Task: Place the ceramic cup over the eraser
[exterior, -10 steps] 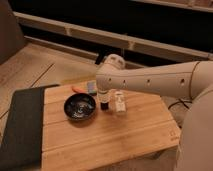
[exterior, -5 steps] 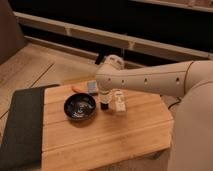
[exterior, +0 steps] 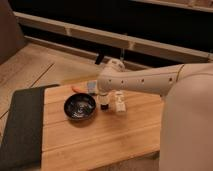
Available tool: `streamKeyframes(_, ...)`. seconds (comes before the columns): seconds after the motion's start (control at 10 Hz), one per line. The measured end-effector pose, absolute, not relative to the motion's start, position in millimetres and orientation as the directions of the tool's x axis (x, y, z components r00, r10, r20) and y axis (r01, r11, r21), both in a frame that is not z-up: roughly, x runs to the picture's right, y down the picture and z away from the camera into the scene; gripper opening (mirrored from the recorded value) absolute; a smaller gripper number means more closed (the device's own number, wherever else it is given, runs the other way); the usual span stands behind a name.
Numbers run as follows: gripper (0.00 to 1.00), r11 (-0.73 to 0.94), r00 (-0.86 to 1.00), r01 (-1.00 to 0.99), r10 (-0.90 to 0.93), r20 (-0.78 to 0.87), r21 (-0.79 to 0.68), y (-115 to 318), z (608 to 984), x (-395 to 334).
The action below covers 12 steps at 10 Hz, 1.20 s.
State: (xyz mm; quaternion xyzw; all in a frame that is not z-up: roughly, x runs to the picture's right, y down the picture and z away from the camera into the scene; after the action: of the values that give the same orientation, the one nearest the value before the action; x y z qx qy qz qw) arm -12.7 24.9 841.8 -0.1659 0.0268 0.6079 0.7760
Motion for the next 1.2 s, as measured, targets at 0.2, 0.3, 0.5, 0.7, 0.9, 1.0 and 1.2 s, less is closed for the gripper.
streamKeyframes(0.2,0.0,0.216,0.275,-0.949,0.923,-0.27,-0.228,34,851,-10)
streamKeyframes(0.3,0.0,0.221,0.28,-0.949,0.917,-0.284,-0.224,37,854,-8)
streamKeyframes(0.5,0.0,0.229,0.285,-0.951,0.91,-0.3,-0.208,38,858,-2)
streamKeyframes(0.7,0.0,0.232,0.285,-0.952,0.907,-0.31,-0.198,39,860,1)
streamKeyframes(0.9,0.12,0.232,0.286,-0.953,0.903,-0.32,-0.196,41,861,-1)
streamKeyframes(1.0,0.23,0.231,0.286,-0.953,0.901,-0.326,-0.198,42,862,-3)
streamKeyframes(1.2,0.42,0.23,0.288,-0.952,0.898,-0.334,-0.202,45,862,-6)
